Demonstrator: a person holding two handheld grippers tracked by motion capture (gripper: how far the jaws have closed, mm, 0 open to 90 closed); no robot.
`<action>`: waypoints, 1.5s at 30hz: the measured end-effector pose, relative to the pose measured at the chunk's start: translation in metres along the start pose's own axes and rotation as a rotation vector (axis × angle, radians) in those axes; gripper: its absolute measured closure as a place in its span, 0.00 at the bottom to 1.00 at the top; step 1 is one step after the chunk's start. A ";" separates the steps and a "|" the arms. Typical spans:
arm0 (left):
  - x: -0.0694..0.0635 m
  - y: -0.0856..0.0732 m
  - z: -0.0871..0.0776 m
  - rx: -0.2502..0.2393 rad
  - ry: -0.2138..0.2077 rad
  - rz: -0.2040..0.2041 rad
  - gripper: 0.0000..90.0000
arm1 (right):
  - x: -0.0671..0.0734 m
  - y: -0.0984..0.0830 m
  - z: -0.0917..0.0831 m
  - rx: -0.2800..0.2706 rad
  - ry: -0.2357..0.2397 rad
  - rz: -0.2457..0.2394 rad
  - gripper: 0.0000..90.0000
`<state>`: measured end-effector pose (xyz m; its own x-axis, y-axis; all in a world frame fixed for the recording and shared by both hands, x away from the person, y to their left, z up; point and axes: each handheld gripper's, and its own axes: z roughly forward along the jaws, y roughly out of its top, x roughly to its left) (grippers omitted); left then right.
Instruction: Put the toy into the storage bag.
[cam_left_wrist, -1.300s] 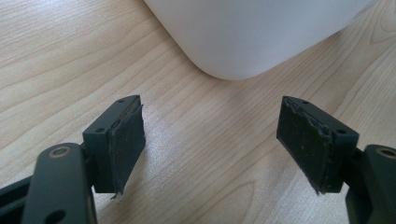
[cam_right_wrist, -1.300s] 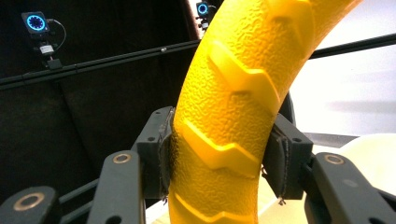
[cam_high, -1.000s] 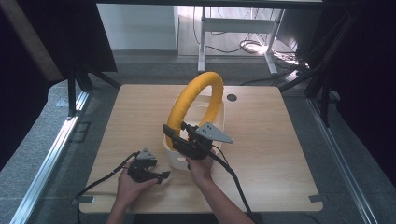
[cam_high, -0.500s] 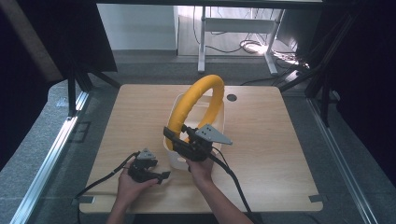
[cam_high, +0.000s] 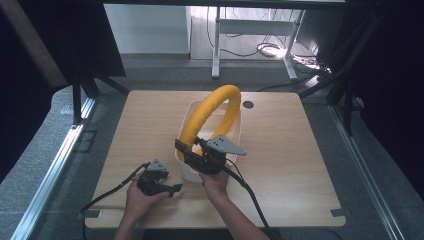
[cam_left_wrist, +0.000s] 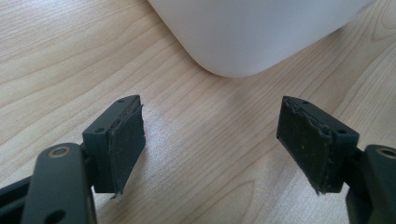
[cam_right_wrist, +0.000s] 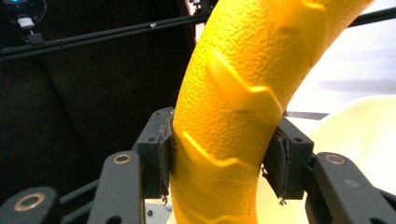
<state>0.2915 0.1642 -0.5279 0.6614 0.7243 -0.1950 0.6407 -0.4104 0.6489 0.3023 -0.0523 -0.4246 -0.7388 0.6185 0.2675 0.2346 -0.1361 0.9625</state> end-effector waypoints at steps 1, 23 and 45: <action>0.000 0.000 0.000 -0.002 0.000 0.000 0.26 | 0.000 -0.001 0.000 0.003 -0.003 -0.003 0.54; 0.000 0.000 0.001 -0.007 0.000 -0.009 0.26 | 0.002 -0.004 -0.001 0.079 -0.044 0.016 0.53; 0.002 0.001 0.000 -0.009 0.006 -0.017 0.26 | -0.011 0.016 -0.023 0.144 -0.059 0.015 0.24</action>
<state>0.2937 0.1647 -0.5277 0.6479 0.7347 -0.2013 0.6481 -0.3928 0.6524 0.3001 -0.0791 -0.4113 -0.6968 0.6624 0.2751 0.3368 -0.0363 0.9409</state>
